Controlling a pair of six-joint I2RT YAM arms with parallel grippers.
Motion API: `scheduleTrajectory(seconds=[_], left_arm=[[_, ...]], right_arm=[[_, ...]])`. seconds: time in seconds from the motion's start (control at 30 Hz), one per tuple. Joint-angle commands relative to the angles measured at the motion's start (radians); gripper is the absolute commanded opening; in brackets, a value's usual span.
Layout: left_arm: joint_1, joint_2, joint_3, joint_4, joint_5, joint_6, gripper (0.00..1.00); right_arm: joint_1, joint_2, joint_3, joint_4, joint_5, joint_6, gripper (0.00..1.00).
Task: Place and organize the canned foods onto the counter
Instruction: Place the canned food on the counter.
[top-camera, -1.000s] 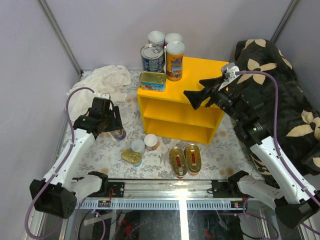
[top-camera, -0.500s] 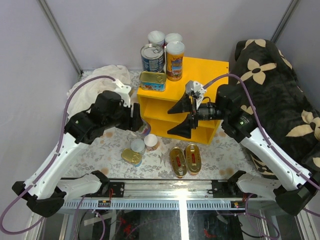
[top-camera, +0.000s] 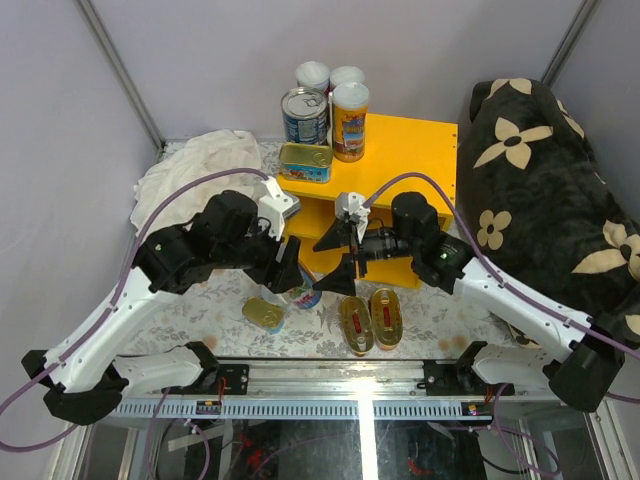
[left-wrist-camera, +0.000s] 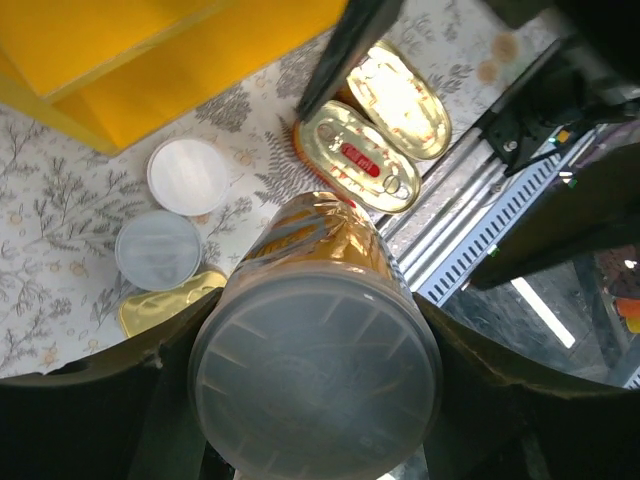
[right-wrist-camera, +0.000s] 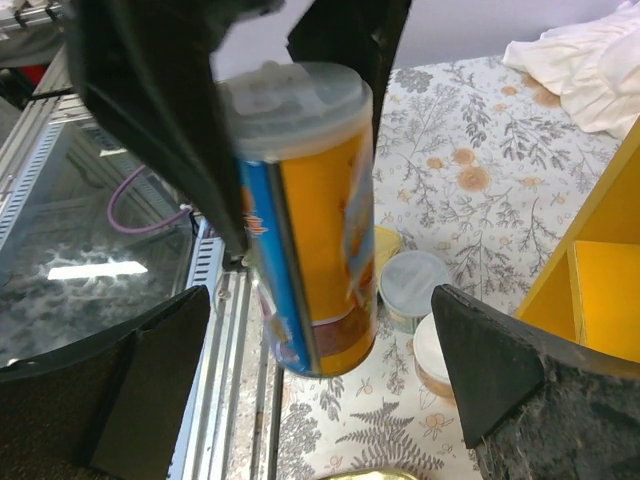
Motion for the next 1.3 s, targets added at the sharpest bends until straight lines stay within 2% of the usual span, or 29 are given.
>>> scheduleTrajectory(seconds=[0.0, 0.17, 0.43, 0.53, 0.7, 0.8, 0.87, 0.93, 0.97, 1.0, 1.03, 1.1, 1.13, 1.27], left_arm=[[-0.014, -0.022, 0.128, 0.08, 0.088, 0.042, 0.0], [-0.017, -0.001, 0.181, 0.073, 0.119, 0.069, 0.0], [-0.026, 0.033, 0.196, 0.066, 0.151, 0.095, 0.0], [-0.03, 0.038, 0.199, 0.066, 0.152, 0.098, 0.0], [-0.034, 0.029, 0.21, 0.068, 0.149, 0.106, 0.0], [-0.034, 0.028, 0.213, 0.067, 0.135, 0.11, 0.0], [-0.034, 0.027, 0.215, 0.066, 0.119, 0.113, 0.0], [-0.034, 0.025, 0.223, 0.066, 0.102, 0.113, 0.01], [-0.035, 0.026, 0.228, 0.067, 0.094, 0.115, 0.07], [-0.035, 0.025, 0.233, 0.068, 0.084, 0.115, 0.27], [-0.034, 0.023, 0.237, 0.07, 0.07, 0.113, 0.56], [-0.035, 0.016, 0.238, 0.082, 0.041, 0.112, 0.88], [-0.035, 0.011, 0.236, 0.089, 0.024, 0.109, 0.99], [-0.033, -0.006, 0.232, 0.12, -0.036, 0.099, 1.0]], right_arm=[[0.05, 0.003, -0.014, 0.137, 0.107, -0.02, 1.0], [0.116, 0.014, -0.035, 0.182, 0.119, -0.02, 1.0], [0.148, 0.067, -0.026, 0.272, 0.109, 0.009, 1.0], [0.155, 0.089, -0.008, 0.266, 0.102, 0.011, 0.96], [0.158, 0.097, 0.001, 0.238, 0.102, 0.011, 0.78], [0.157, 0.094, 0.007, 0.204, 0.104, 0.008, 0.62], [0.158, 0.094, 0.015, 0.171, 0.102, 0.0, 0.45], [0.158, 0.099, 0.029, 0.127, 0.112, -0.011, 0.22], [0.157, 0.102, 0.037, 0.103, 0.119, -0.018, 0.09], [0.157, 0.104, 0.047, 0.084, 0.128, -0.022, 0.01], [0.157, 0.104, 0.056, 0.058, 0.145, -0.022, 0.0], [0.157, 0.098, 0.061, 0.055, 0.146, -0.014, 0.0], [0.158, 0.089, 0.053, 0.072, 0.137, -0.006, 0.0], [0.158, 0.033, -0.016, 0.169, 0.123, 0.021, 0.0]])
